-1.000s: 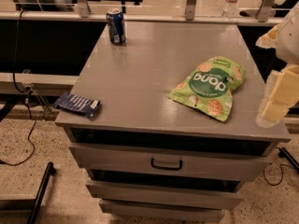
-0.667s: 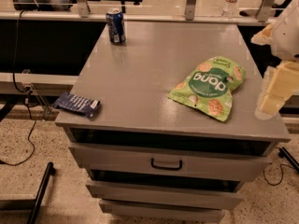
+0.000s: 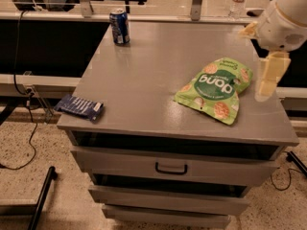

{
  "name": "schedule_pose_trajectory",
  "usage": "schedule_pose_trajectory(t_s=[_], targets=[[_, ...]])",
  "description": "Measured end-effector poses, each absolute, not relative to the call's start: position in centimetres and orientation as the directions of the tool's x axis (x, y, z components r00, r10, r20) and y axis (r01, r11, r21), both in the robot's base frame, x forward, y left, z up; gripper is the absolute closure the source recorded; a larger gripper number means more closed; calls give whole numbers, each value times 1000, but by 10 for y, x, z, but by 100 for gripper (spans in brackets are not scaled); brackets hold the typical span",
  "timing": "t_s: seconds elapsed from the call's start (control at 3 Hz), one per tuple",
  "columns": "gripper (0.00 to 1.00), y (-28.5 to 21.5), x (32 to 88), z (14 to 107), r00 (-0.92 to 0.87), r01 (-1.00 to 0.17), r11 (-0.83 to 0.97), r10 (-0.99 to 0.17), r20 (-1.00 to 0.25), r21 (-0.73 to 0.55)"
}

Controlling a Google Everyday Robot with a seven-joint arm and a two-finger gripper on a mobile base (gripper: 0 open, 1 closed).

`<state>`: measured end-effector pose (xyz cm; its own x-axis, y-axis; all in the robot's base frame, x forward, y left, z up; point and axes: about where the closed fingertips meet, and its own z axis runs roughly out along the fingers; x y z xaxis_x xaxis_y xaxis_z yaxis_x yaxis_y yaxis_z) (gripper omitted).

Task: Move green rice chip bag near pepsi can

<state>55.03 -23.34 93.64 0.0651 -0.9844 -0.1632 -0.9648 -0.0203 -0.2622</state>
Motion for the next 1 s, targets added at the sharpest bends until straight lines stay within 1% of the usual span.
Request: schedule_pose_trajectory(t_s=[0.33, 0.67, 1.0], targets=[[0, -227, 587, 912, 190, -960, -149, -969, -160, -237], [0, -215, 602, 882, 270, -950, -229, -944, -191, -211], [0, -205, 606, 860, 301, -945, -260, -928, -220, -196]])
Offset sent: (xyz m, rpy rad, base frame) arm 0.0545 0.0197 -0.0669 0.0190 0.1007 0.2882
